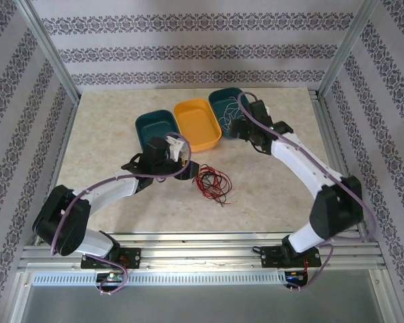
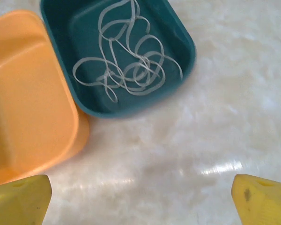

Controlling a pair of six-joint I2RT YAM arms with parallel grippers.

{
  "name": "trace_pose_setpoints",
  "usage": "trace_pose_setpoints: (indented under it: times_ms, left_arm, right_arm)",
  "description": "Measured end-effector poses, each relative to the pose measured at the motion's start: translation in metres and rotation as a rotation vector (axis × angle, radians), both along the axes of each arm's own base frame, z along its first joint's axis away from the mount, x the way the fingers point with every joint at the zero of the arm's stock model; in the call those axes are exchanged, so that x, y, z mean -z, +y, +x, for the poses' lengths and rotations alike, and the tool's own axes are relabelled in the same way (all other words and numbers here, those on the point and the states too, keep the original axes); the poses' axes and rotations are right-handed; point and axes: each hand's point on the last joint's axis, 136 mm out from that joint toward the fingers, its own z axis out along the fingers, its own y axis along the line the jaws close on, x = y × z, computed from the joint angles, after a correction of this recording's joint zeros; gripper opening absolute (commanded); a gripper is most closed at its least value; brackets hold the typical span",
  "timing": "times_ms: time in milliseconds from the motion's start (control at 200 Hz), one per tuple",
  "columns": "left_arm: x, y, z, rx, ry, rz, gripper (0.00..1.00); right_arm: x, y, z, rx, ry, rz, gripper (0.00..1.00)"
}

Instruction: Untangle the cables

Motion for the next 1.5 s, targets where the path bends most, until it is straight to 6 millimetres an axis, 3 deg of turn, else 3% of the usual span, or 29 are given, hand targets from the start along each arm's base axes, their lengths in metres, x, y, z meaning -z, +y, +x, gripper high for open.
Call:
trace_pose_setpoints:
  times_ms: [140,270,510,784,1159,1354,1499]
  left_arm:
    - [0.013,-0.008,-0.004,0.074,-0.006,0.071,0.60]
    - [0.017,-0.011,0.006,0.140,-0.051,0.162,0.59]
    - [0.019,-0.011,0.014,0.301,-0.186,0.314,0.56]
    - [0.050,-0.016,0.019,0.434,-0.151,0.363,0.53]
    - [0.065,-0.026,0.024,0.475,-0.123,0.339,0.42]
    - [0.064,-0.032,0.028,0.465,-0.124,0.305,0.34]
    - [0.056,-0.039,0.033,0.447,-0.143,0.261,0.28]
  right_arm:
    - [0.013,-0.015,-0.039,0.073,0.009,0.067,0.98]
    - [0.039,-0.022,-0.070,0.123,0.058,0.128,0.98]
    - [0.077,-0.029,-0.108,0.187,0.140,0.176,0.98]
    - [0.078,-0.028,-0.112,0.205,0.122,0.208,0.98]
    - [0.081,-0.020,-0.110,0.181,0.120,0.205,0.98]
    - [0.095,-0.008,-0.109,0.150,0.163,0.190,0.98]
    - [0.092,0.005,-0.105,0.107,0.161,0.189,0.98]
